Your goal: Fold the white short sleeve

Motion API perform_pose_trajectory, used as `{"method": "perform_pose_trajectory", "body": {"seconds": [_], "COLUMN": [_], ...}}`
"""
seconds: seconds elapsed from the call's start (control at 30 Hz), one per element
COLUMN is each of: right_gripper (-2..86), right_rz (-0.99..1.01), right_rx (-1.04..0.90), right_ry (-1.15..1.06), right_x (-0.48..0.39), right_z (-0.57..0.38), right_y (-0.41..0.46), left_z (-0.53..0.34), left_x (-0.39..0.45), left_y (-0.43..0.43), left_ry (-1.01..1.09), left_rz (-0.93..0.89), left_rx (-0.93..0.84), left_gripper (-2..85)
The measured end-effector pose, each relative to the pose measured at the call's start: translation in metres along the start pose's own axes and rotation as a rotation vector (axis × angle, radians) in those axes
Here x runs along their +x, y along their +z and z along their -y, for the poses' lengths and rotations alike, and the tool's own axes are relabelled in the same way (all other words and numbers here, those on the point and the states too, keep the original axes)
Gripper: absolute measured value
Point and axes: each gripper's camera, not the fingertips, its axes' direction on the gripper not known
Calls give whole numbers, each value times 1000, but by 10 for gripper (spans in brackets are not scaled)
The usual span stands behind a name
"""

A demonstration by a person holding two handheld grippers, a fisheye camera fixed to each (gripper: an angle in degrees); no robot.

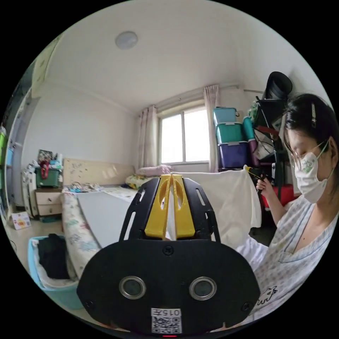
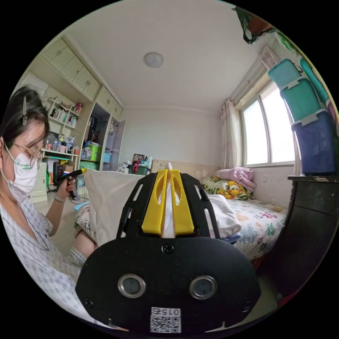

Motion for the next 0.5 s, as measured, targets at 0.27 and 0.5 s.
{"method": "perform_pose_trajectory", "body": {"seconds": [0.27, 0.5], "right_gripper": [-8, -8], "right_rz": [126, 136], "right_rx": [54, 23], "right_ry": [-30, -58], "right_x": [-13, -20], "right_z": [69, 131], "right_y": [106, 248], "left_z": [24, 12], "left_x": [-18, -90], "left_y": [-88, -85], "left_ry": [106, 52], "left_rz": [265, 334], "left_rx": [44, 27], "left_gripper": [-2, -1]}}
